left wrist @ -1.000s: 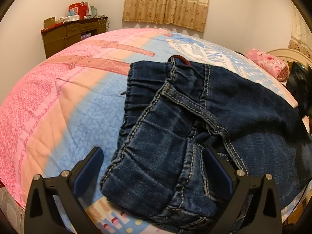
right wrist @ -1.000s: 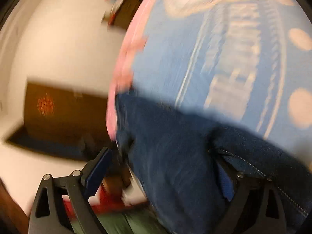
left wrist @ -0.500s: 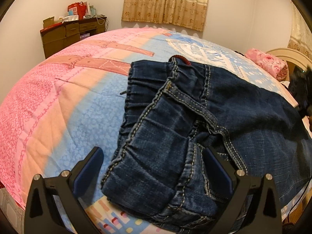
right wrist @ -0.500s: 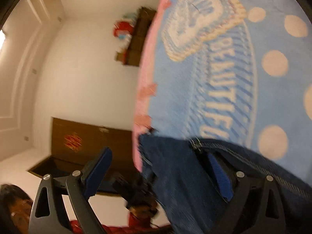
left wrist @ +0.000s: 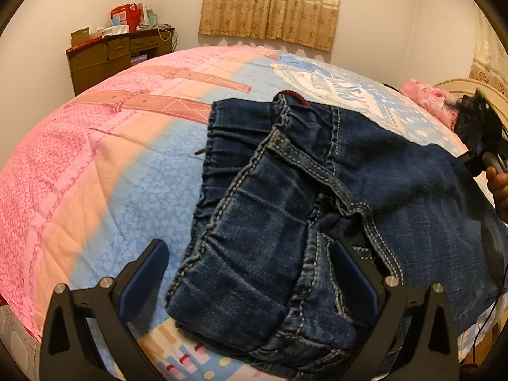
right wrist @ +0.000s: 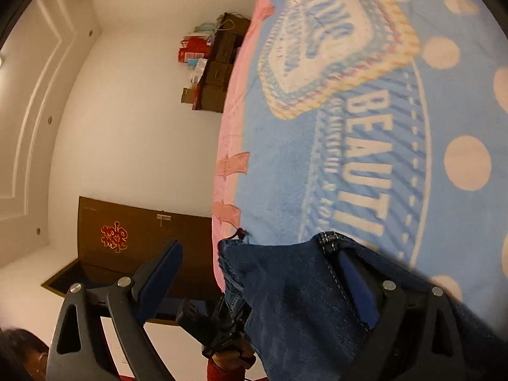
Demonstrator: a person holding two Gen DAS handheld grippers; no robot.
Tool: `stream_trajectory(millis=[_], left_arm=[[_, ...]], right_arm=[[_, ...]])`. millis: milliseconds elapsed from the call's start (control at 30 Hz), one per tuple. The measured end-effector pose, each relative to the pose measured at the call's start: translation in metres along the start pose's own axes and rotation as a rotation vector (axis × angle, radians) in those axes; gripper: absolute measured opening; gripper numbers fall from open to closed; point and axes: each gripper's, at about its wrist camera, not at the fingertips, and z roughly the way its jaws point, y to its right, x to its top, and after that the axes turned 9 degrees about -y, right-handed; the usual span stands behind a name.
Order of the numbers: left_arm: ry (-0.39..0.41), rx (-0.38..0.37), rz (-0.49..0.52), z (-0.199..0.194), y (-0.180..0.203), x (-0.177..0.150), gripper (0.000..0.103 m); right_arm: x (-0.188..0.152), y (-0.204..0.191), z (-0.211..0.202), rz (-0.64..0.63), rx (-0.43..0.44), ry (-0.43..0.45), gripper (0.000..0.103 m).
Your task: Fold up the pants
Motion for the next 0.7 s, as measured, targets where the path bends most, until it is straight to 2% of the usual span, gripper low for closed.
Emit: stream_trajectory(millis=[33,67,100,167,233,300,400,433,467,600,633,700], left_arm=[[-0.003,-0.002,0.003,0.000,-0.001,0.000,0.103],[-0.004,-0.004,0.005,0.000,-0.001,0.000,0.103],[-0.003,-0.005,0.006,0.000,-0.001,0.000,0.103],[0.000,-0.004,0.006,0.000,-0.001,0.000,0.103],[0.002,-0.001,0.006,0.000,-0.001,0.000,0.103],[0.002,-0.001,0.005,0.001,-0.001,0.000,0.103],[0.000,0.006,0.005,0.001,0.003,0.002,0.103],[-0.003,0.008,0.004,0.001,0.003,0.002,0.103],[-0.008,0.009,0.006,0.001,0.004,0.003,0.103],[-0.012,0.006,0.017,0.003,0.005,0.011,0.103],[-0.012,0.008,0.022,0.003,0.006,0.013,0.103],[-0.011,0.018,0.032,0.003,0.007,0.019,0.103]], right_arm=[[0.000,-0.005,-0.003,-0.045,-0.083,-0.028,0.078],[-0.001,-0.010,-0.011,-0.082,-0.169,-0.013,0.073],[-0.001,-0.016,-0.030,-0.109,-0.240,0.054,0.073],[0.000,-0.024,-0.090,-0.123,-0.267,0.263,0.073],[-0.007,-0.032,-0.122,-0.121,-0.297,0.353,0.073],[-0.019,-0.038,-0.120,-0.132,-0.335,0.328,0.073],[-0.045,-0.051,-0.083,-0.213,-0.466,0.256,0.070],[-0.057,-0.058,-0.061,-0.282,-0.480,0.224,0.058],[-0.069,-0.054,-0.061,-0.312,-0.472,0.205,0.049],[-0.098,-0.040,0.012,-0.383,-0.424,0.078,0.049],[-0.106,-0.033,0.033,-0.403,-0.468,0.047,0.049],[-0.120,-0.040,0.035,-0.469,-0.510,0.123,0.049]])
